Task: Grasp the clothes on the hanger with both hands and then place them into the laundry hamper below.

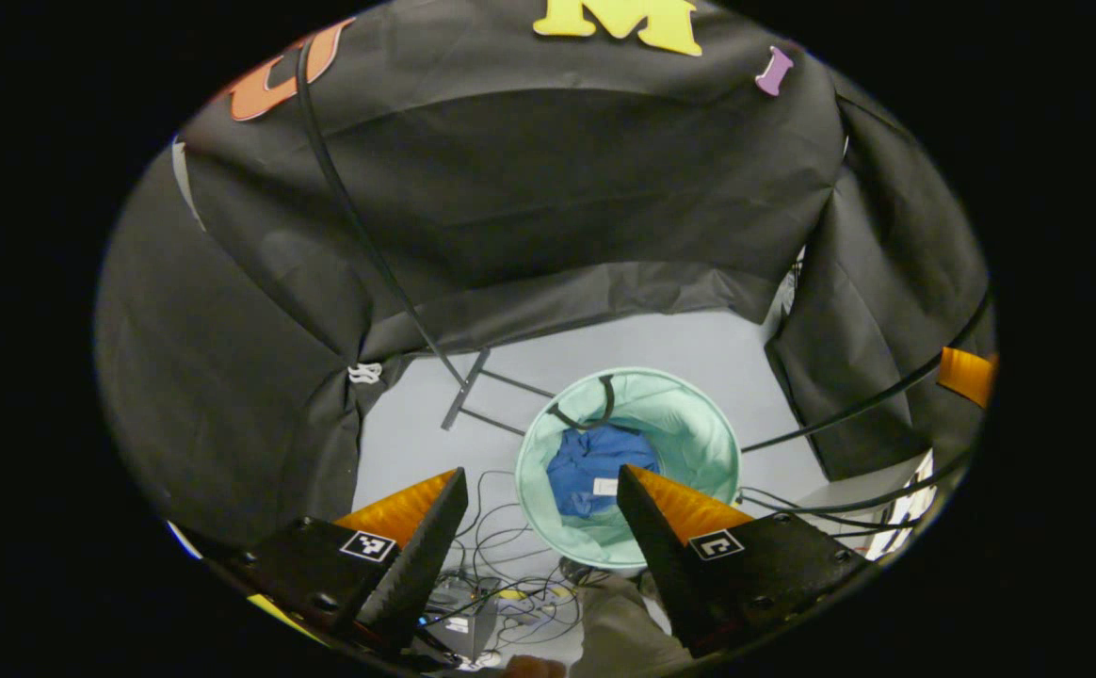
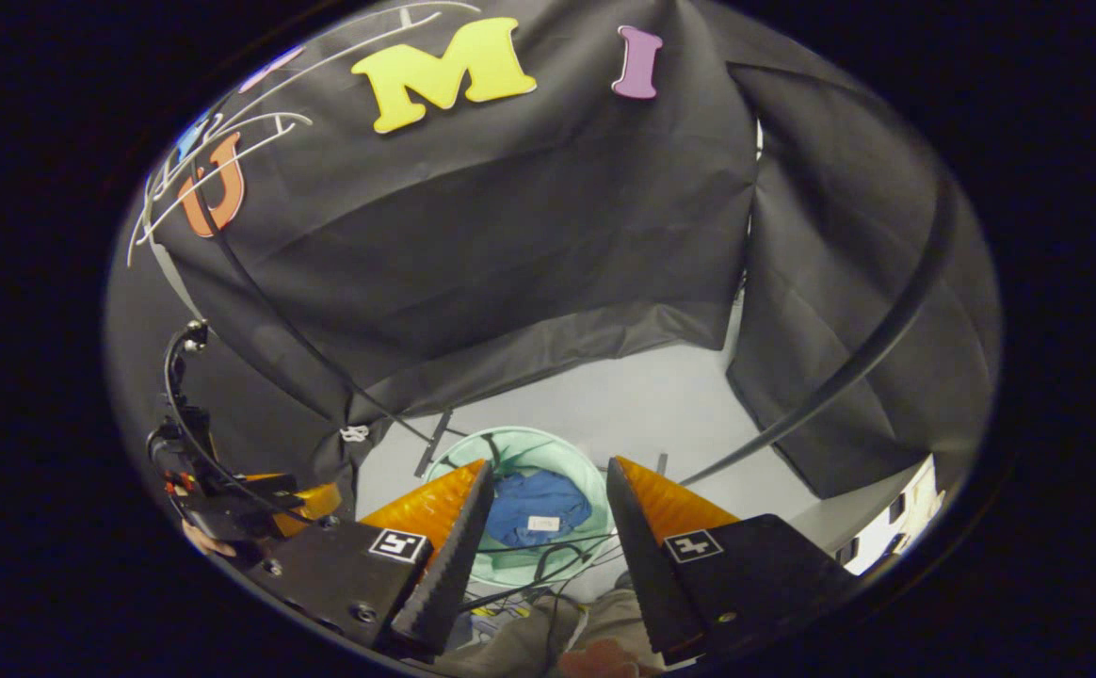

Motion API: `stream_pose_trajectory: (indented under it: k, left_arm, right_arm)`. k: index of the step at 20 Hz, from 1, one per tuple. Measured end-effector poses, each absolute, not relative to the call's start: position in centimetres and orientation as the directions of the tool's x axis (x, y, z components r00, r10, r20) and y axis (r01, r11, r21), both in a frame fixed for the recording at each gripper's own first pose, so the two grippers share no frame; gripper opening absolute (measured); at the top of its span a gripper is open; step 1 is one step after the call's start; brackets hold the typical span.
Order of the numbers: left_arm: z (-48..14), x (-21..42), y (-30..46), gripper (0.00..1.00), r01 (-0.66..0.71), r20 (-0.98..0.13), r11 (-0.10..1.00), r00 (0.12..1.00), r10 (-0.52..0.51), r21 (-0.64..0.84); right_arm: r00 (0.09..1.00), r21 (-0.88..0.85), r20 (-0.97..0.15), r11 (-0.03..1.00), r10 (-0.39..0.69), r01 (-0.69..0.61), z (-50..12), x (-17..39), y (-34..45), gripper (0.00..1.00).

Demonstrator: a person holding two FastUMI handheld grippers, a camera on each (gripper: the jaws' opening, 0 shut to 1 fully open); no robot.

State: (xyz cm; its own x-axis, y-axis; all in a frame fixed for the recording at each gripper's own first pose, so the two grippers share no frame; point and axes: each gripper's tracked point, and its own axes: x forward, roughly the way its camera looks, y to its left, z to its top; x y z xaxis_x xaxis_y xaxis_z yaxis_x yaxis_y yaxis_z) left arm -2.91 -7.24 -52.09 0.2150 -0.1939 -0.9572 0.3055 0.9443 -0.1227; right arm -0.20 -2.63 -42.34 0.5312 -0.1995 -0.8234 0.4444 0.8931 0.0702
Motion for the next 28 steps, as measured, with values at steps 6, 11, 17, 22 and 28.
stream_pose_trajectory:
  k: [6,11,17,22,28]
  left_arm:
    - [-50.3,-3.3,-6.7,0.97,0.246,-0.940,0.965,0.300,-0.164,-0.090]
    - [-48.8,-5.1,-7.1,1.00,0.159,-0.935,0.984,0.329,-0.131,-0.082]
    - [-45.9,-4.8,-7.3,0.97,0.144,-0.902,0.989,0.421,-0.100,-0.043]
    - [-42.9,-3.3,-7.7,1.00,0.134,-0.840,0.991,0.535,-0.092,-0.023]
    - [-33.5,-3.8,-9.3,0.97,0.159,-0.707,0.987,0.699,-0.109,0.004]
  right_arm:
    - [0.561,0.088,-0.810,0.911,-0.171,0.404,-40.7,-2.0,-3.9,0.77]
    - [0.586,0.094,-0.798,0.931,-0.142,0.354,-39.2,-4.0,-5.7,0.80]
    - [0.661,0.113,-0.742,0.953,-0.107,0.282,-34.8,-5.9,-7.1,0.80]
    - [0.749,0.103,-0.654,0.969,-0.106,0.227,-29.1,-6.3,-8.3,0.77]
    - [0.837,0.075,-0.537,0.982,-0.107,0.174,-20.8,-9.9,-9.2,0.79]
